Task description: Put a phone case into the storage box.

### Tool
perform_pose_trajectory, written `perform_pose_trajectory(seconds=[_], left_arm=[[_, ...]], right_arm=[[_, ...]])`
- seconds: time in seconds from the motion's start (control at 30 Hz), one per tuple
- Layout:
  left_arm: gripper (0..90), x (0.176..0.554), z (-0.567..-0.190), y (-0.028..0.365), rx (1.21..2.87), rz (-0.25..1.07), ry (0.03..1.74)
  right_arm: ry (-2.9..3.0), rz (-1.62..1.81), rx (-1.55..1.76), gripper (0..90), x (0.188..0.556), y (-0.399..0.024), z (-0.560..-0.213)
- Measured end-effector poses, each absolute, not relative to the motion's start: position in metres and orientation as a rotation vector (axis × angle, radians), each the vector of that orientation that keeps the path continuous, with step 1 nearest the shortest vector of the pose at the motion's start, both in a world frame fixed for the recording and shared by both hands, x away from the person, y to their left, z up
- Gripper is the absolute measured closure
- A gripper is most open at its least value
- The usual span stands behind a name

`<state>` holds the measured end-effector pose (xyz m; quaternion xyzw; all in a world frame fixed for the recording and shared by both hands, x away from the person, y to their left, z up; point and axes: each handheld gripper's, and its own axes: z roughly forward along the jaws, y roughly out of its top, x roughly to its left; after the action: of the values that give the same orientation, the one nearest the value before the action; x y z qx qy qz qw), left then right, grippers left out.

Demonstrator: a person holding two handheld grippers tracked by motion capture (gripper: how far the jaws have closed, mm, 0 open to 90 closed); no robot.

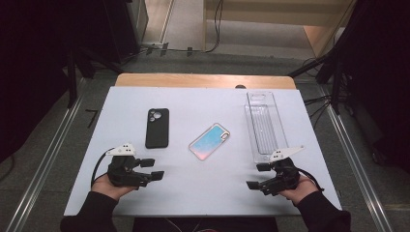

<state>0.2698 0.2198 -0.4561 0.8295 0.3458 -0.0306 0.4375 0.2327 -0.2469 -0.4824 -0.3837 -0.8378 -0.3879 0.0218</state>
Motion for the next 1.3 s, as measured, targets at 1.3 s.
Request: perform_pose_trajectory(seconds=[1.3], left_arm=[[1.3,0.312,-0.437,0.176,2.112,-0.082,0.798]], right_arm=[[-2.607,-1.218,-1.181,13.5,0.232,-0.247,-0.482]])
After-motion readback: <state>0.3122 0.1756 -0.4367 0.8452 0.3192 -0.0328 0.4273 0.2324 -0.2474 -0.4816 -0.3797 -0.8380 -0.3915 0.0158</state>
